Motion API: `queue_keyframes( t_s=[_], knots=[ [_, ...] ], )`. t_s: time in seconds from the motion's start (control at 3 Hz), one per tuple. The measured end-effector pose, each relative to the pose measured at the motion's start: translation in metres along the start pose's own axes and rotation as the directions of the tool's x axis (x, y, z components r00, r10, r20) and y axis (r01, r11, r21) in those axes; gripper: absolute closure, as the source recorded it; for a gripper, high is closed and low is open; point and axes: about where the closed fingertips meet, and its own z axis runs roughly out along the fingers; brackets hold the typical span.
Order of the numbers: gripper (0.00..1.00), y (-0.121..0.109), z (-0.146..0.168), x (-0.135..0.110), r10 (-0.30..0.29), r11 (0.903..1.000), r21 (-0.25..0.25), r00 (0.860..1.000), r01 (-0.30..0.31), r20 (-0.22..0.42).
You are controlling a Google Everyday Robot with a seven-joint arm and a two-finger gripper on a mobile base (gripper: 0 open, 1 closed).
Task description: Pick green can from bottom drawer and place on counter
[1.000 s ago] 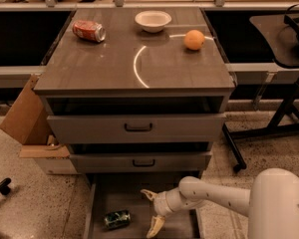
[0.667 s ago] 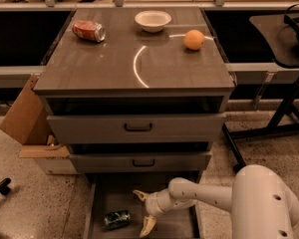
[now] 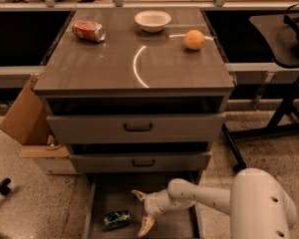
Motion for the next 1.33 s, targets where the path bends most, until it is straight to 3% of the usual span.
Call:
queue_keyframes(
  t_s=[0.67,1.33],
  knots=[
    [0.0,-0.01,0.036,0.003,-0.024,0.9996,0.014,0.999,0.024,0.027],
    [0.0,-0.014,0.077,-0.004,-0.025,0.9997,-0.002,1.0,0.025,-0.016]
  ],
)
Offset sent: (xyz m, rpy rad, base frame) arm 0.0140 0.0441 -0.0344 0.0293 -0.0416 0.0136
